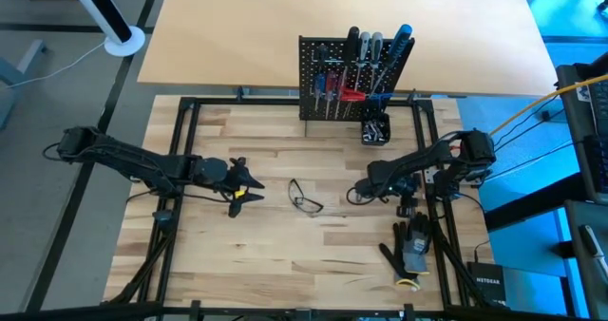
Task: Hang tools onto peg board
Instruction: Put the silver socket in the black bin on the peg board
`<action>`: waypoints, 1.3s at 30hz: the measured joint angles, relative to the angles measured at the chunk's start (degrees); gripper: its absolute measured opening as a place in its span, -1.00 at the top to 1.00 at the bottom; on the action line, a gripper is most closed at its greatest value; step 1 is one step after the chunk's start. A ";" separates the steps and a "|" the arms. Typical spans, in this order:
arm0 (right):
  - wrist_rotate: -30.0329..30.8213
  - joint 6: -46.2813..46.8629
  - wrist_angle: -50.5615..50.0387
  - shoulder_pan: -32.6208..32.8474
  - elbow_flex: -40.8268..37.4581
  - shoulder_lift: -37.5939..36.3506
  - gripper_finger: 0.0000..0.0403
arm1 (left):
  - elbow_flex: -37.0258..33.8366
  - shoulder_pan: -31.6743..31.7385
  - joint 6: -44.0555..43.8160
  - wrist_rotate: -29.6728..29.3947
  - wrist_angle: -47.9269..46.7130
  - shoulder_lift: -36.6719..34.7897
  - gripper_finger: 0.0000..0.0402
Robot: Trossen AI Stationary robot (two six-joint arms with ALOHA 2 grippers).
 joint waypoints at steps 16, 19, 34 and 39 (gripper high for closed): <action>1.83 -1.32 7.24 0.00 -4.23 0.42 0.04 | 0.00 0.02 0.40 -0.04 0.37 0.00 0.24; -0.21 -1.46 8.67 0.00 -5.63 0.63 0.04 | 0.00 0.00 0.29 -0.04 0.37 0.01 0.24; -1.46 -3.01 13.63 0.00 -10.40 11.08 -0.14 | 0.00 0.00 0.42 0.00 0.15 0.00 0.24; -0.82 -3.03 12.95 -0.02 -10.25 13.59 -0.24 | 0.00 0.00 0.43 -0.02 0.16 0.00 0.24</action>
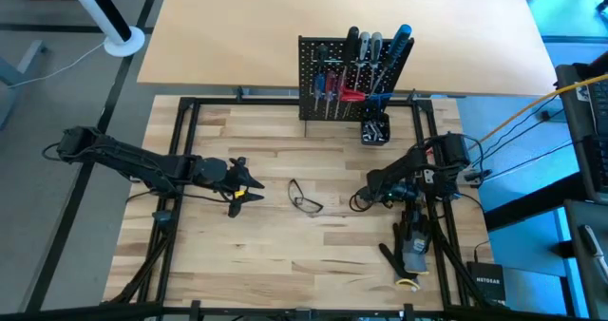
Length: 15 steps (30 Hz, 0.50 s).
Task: Hang tools onto peg board
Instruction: Put the silver socket in the black bin on the peg board
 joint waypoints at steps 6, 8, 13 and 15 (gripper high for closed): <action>1.35 -0.45 0.80 0.00 -0.15 0.11 -0.20 | 0.00 0.00 -0.10 0.01 -0.03 0.00 0.24; 1.47 -0.58 0.98 0.02 -0.20 0.11 -0.18 | 0.00 0.00 -0.16 0.00 -0.19 0.00 0.24; 0.61 -1.02 1.50 0.02 -0.71 0.11 -0.10 | 0.00 -0.02 -0.20 0.00 -0.43 0.00 0.24; 0.28 -1.14 1.60 0.02 -0.76 0.09 -0.04 | 0.00 -0.02 -0.20 0.00 -0.44 0.00 0.24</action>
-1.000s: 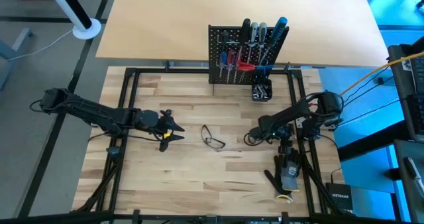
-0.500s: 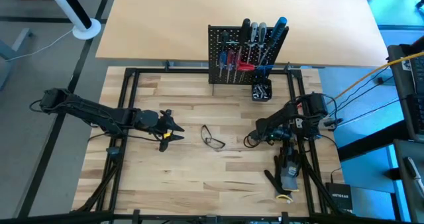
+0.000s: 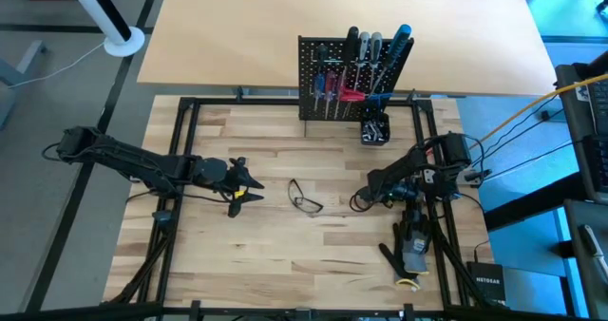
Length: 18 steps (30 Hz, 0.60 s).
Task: Hang tools onto peg board
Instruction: Put the silver socket in the black bin on the peg board
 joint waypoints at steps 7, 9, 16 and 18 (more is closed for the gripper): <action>-0.41 0.03 0.11 -0.02 -0.11 0.00 0.33 | 0.00 0.00 0.00 0.00 -0.10 0.00 0.24; -0.50 0.09 0.11 -0.02 -0.11 0.00 0.47 | 0.00 0.00 0.00 0.00 -0.14 0.01 0.24; -0.82 0.08 -0.59 0.00 0.72 0.15 0.61 | 0.00 0.02 0.00 0.02 -0.38 0.00 0.24; -0.94 0.16 -0.65 0.00 1.04 0.06 0.57 | 0.00 0.01 0.00 0.02 -0.38 0.01 0.24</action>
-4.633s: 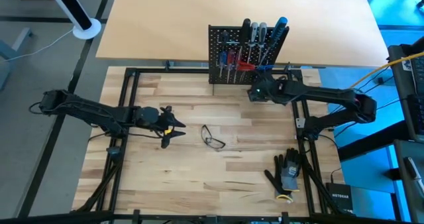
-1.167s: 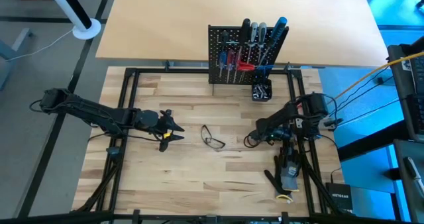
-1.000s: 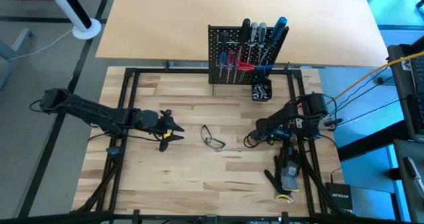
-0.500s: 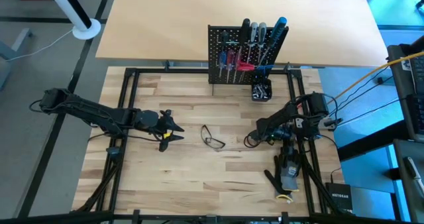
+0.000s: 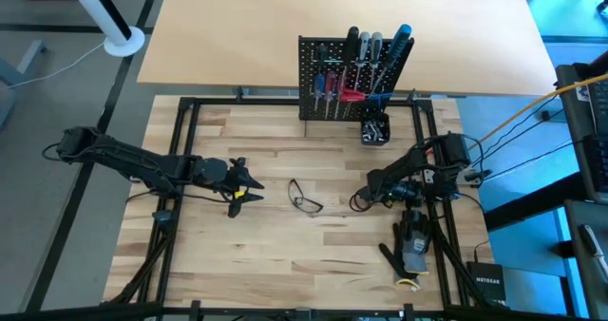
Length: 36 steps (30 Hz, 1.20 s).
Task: Hang tools onto peg board
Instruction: Put the silver socket in the black bin on the peg board
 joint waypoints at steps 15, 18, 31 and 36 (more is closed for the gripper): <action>-1.98 0.23 -0.40 0.07 5.46 -3.85 0.55 | 0.00 -0.08 -0.24 0.00 -0.17 0.01 0.24; -1.69 0.21 -0.51 0.07 7.23 -3.95 0.57 | 0.00 -0.08 -0.24 0.00 -0.69 0.00 0.24; 1.67 -0.25 -3.66 0.05 17.34 -5.65 0.59 | 0.00 -0.06 -0.52 0.00 -0.69 -0.01 0.24; 3.76 0.74 -4.03 0.04 21.11 -11.92 0.58 | 0.00 -0.06 -0.52 0.00 -0.72 -0.01 0.24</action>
